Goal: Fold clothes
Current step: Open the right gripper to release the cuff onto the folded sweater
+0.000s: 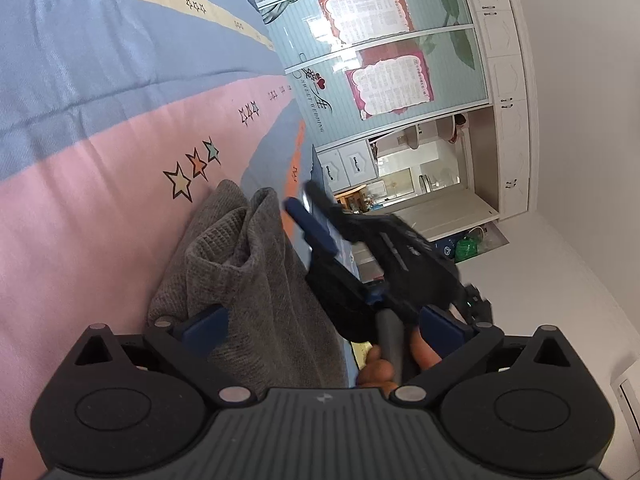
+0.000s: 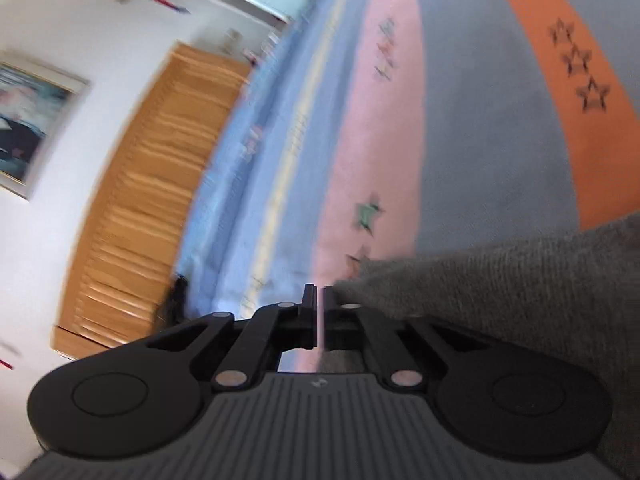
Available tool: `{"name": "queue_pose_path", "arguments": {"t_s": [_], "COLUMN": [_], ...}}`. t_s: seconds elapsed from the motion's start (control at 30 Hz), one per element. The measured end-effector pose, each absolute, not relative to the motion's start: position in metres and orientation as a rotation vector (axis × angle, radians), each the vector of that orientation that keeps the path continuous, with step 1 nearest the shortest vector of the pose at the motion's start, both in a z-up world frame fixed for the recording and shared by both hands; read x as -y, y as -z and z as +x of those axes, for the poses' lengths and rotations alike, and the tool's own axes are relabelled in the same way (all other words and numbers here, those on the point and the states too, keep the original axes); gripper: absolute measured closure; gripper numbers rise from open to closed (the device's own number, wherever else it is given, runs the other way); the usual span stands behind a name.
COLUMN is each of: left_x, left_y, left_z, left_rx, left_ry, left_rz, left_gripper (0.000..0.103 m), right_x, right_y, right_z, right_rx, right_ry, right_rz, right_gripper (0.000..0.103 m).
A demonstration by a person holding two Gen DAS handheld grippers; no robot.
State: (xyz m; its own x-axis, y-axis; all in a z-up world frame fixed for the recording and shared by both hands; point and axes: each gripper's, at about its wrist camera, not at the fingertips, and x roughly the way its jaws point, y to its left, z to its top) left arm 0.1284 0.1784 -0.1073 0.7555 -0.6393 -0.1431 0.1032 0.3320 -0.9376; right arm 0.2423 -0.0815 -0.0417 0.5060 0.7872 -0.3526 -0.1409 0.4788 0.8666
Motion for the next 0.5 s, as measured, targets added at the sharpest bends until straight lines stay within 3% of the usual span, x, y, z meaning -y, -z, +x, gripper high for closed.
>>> {"name": "queue_pose_path", "arguments": {"t_s": [0.07,0.13,0.17,0.2,0.3,0.37,0.4,0.47,0.5], "left_x": [-0.179,-0.178,-0.177,-0.176,-0.175,-0.174,-0.172,-0.167,-0.164], "left_y": [0.108,0.107,0.107,0.106,0.104,0.102,0.101,0.097,0.094], "left_z": [0.128,0.129,0.129,0.129,0.129,0.129,0.128,0.127,0.126], "left_rx": [-0.552,-0.553,-0.554,-0.555,-0.560,-0.562,-0.563,-0.568,-0.570], "left_ry": [0.516,0.513,0.512,0.509,0.502,0.497,0.494,0.485,0.479], "left_rz": [-1.145,-1.130,-1.117,-1.107,-1.089,-1.074,-1.061,-1.020,-0.997], "left_gripper": [0.001,0.001,0.001,0.001,0.001,0.001,0.001,0.001,0.001], "right_x": [0.094,0.101,0.101,0.102,0.114,0.114,0.118,0.122,0.126], "right_y": [0.039,0.044,0.054,0.065,0.072,0.056,0.050,0.047,0.051], "right_z": [0.238,0.236,0.237,0.241,0.242,0.231,0.222,0.210,0.209], "right_rx": [-0.834,-0.870,-0.930,-0.969,-0.937,-0.878,-0.838,-0.819,-0.844], "right_ry": [-0.685,-0.683,-0.627,-0.561,-0.518,-0.530,-0.570,-0.586,-0.539], "right_rz": [0.941,0.933,0.861,0.796,0.877,0.849,0.864,0.824,0.791], "right_gripper": [0.060,0.052,0.070,0.102,0.103,0.085,0.082,0.056,0.058]}}
